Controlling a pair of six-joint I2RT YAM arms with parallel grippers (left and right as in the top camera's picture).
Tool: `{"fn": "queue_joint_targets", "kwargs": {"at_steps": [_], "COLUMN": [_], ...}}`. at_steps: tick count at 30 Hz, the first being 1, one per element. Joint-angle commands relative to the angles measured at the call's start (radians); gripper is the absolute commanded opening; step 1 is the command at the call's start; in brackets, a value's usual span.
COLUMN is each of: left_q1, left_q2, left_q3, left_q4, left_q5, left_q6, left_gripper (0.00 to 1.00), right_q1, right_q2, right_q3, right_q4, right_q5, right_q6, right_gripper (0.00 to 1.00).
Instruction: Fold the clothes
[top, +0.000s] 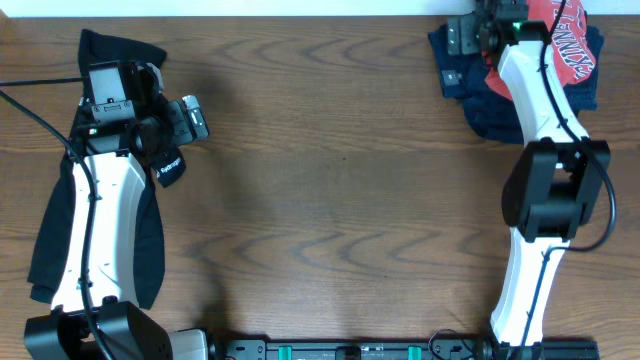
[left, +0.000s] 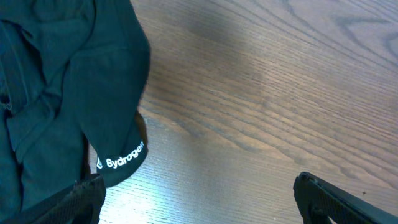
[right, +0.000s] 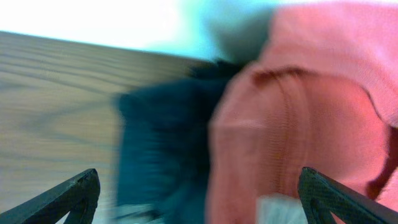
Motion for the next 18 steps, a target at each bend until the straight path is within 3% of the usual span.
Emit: {"fn": "queue_joint_targets", "kwargs": {"at_steps": [1, 11, 18], "left_q1": [0.003, 0.003, 0.003], "left_q2": [0.006, 0.008, 0.009], "left_q3": [0.011, 0.011, 0.011], "left_q4": [0.0, -0.006, -0.006], "left_q5": [-0.005, -0.005, -0.005], "left_q6": [0.021, 0.038, 0.063], "left_gripper": [0.98, 0.98, 0.98], "right_q1": [0.024, -0.112, -0.21], "right_q2": [-0.164, -0.169, -0.055], "right_q3": [0.037, 0.036, 0.036], "right_q4": [0.0, 0.035, 0.206], "right_q5": [-0.033, -0.068, -0.134], "right_q6": [0.061, 0.194, 0.207], "right_gripper": [0.99, 0.99, 0.99]}}
